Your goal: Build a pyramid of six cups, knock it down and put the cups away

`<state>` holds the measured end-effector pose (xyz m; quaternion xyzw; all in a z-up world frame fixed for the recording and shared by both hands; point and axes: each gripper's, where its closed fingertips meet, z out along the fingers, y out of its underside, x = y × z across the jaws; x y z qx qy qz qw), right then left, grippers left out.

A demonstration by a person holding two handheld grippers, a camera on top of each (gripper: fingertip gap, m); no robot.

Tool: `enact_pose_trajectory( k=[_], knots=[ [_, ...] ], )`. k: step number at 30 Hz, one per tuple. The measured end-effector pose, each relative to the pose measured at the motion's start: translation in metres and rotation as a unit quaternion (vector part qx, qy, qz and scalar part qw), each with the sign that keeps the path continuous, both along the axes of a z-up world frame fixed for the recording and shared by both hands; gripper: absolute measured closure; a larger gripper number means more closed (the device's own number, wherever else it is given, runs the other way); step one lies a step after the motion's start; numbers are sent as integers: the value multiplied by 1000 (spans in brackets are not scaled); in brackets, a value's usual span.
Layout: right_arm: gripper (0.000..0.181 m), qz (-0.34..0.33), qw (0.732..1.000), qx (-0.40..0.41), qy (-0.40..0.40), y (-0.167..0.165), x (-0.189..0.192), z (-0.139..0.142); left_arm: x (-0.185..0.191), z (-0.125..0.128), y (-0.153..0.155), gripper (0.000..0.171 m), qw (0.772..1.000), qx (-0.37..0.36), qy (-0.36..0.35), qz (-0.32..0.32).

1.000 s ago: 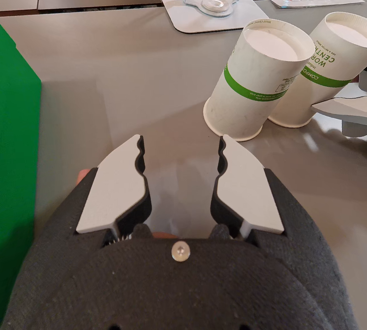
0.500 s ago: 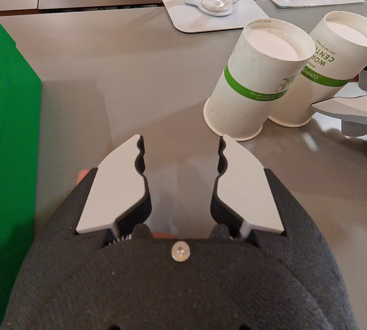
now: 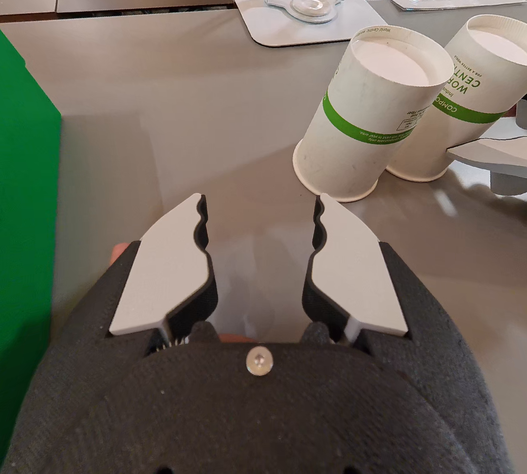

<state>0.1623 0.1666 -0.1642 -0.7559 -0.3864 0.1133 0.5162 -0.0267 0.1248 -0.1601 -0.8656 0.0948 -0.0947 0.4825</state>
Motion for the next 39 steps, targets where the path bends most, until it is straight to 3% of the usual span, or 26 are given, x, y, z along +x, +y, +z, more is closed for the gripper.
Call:
enact_pose_trajectory(
  k=[32, 35, 39],
  knots=[
    [104, -1, 1000, 12, 7, -4, 1, 10, -2, 6, -1, 99, 1000, 13, -6, 4],
    [103, -3, 999, 25, 20, -6, 2, 23, -1, 8, -1, 99, 1000, 16, -7, 4],
    [103, 15, 994, 70, 77, -26, -8, 72, -4, 9, -2, 99, 1000, 18, -8, 8]
  ],
)
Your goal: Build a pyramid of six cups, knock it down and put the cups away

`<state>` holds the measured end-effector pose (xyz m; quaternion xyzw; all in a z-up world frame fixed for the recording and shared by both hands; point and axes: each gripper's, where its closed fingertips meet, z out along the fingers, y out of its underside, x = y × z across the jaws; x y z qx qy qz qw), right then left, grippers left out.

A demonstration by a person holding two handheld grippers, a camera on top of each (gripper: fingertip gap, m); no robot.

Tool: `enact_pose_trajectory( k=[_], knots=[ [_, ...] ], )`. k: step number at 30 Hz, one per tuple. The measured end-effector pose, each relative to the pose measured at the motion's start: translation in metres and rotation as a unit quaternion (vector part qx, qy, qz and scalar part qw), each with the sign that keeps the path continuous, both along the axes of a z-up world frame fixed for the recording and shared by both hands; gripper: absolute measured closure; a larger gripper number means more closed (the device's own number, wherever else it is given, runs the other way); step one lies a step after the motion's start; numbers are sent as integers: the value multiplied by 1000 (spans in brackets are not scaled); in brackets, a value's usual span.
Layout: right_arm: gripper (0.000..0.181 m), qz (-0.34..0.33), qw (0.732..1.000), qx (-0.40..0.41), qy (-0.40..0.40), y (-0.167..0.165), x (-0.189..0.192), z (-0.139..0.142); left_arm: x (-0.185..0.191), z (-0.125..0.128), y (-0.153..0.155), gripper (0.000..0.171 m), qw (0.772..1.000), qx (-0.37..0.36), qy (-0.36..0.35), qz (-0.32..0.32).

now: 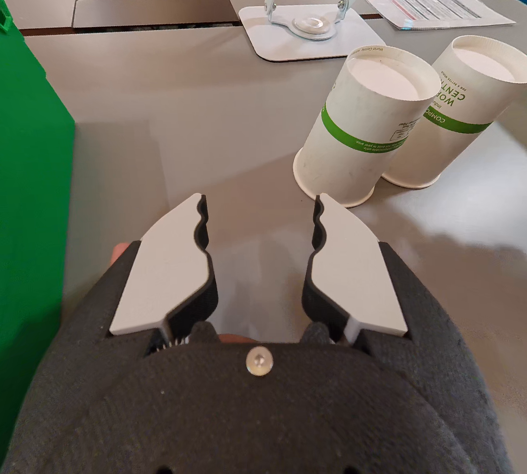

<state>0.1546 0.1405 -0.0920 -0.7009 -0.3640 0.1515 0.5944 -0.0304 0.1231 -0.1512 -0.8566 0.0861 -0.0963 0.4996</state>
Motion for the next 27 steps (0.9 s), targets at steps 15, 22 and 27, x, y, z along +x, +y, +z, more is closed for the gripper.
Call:
enact_pose_trajectory(
  k=[15, 22, 27],
  knots=[
    [77, 258, 957, -92, 93, -4, -254, 106, -16, 15, -8, 103, 999, 32, -1, 35],
    [70, 287, 953, -94, 23, 7, -338, 62, -35, 11, -28, 102, 998, 19, -20, 55],
    [68, 302, 948, -100, -14, 3, -370, 33, -58, 9, -47, 102, 996, 15, -23, 83]
  ],
)
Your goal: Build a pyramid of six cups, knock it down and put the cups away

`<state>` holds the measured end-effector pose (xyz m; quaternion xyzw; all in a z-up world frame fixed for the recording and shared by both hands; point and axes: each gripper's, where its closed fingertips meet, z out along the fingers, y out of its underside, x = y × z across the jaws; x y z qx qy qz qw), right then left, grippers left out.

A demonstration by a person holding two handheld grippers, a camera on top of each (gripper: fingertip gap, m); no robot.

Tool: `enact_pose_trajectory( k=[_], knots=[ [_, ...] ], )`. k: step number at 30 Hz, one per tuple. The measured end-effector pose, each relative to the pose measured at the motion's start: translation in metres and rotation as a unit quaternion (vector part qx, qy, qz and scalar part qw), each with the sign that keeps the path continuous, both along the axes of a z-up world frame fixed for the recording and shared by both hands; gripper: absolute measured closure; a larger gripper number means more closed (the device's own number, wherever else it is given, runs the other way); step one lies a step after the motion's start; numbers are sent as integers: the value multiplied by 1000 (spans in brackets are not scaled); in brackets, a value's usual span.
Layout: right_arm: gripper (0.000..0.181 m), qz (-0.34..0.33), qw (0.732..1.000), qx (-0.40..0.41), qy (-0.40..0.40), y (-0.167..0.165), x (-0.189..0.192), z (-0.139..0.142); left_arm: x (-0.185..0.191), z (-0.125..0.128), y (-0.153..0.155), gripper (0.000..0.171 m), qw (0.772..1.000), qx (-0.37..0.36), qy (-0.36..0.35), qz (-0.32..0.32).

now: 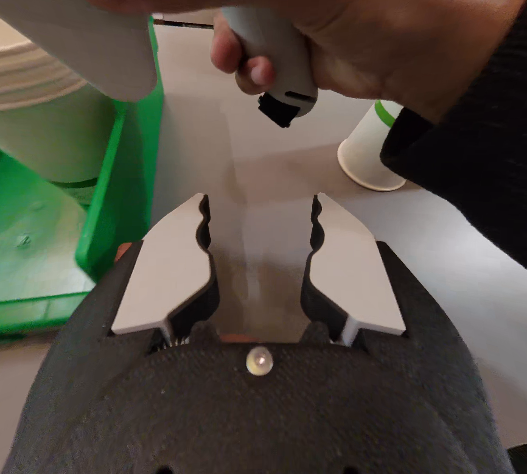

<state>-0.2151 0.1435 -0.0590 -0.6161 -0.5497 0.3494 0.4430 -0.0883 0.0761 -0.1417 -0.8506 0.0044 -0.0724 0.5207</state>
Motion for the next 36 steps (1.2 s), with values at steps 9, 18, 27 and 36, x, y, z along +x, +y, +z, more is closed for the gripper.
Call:
enact_pose_trajectory(
  k=[9, 18, 27, 36],
  knots=[
    [80, 0, 1000, -6, -24, 1, -18, -16, -8, -3, -15, 104, 1000, -6, 5, 8],
    [77, 10, 999, -8, -32, -3, -16, -17, -2, -1, -12, 105, 999, -2, -33, 3],
    [78, 29, 999, -18, -35, -9, -22, -18, -3, -1, -11, 105, 999, -2, -35, 3],
    [86, 26, 999, -12, -41, -7, -27, -21, -3, -1, -11, 105, 999, -2, -38, 3]
  ],
)
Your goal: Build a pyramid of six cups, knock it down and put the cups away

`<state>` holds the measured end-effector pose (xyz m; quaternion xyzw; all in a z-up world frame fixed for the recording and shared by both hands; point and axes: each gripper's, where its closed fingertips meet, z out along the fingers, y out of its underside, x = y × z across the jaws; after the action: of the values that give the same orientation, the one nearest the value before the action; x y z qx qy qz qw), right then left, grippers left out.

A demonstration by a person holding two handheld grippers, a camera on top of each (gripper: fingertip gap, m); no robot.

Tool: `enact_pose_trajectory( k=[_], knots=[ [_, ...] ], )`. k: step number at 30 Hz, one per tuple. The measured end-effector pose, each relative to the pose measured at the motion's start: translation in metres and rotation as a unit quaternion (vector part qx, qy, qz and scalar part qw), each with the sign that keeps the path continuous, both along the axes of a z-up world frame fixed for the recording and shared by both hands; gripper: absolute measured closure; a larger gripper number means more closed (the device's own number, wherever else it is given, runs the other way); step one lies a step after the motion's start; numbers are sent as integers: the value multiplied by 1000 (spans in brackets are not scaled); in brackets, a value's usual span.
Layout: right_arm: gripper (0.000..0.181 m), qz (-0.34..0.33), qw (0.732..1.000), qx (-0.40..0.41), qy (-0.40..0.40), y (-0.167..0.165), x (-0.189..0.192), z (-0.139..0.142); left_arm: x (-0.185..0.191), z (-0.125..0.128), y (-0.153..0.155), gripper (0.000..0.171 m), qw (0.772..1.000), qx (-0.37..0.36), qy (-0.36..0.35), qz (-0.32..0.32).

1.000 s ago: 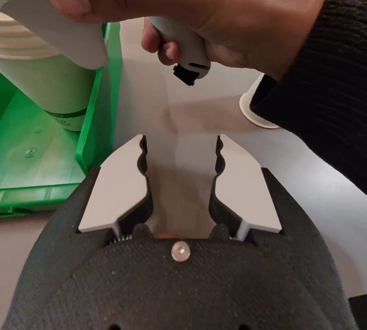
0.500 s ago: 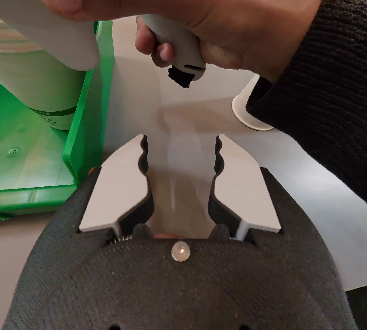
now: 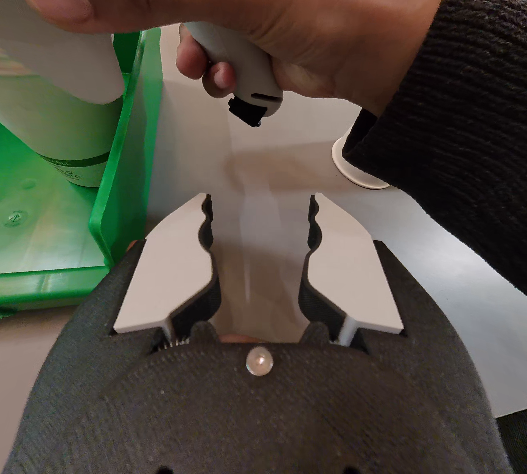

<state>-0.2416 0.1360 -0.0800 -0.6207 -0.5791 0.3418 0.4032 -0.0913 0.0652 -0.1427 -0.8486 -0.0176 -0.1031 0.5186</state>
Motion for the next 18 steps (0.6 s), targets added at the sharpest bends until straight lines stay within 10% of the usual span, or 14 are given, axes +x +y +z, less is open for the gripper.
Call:
enact_pose_trajectory(
  k=[7, 10, 18],
  knots=[
    [88, -2, 1000, 10, 12, 3, 1, 3, 0, 0, 0, 105, 1000, -1, 0, -1],
    [125, -23, 998, 18, 55, 8, 3, 20, 0, -1, 1, 105, 1000, -1, 0, -2],
    [91, -27, 999, -1, 46, 15, 10, 34, 4, -1, 4, 105, 1000, -2, 1, -8]
  ],
)
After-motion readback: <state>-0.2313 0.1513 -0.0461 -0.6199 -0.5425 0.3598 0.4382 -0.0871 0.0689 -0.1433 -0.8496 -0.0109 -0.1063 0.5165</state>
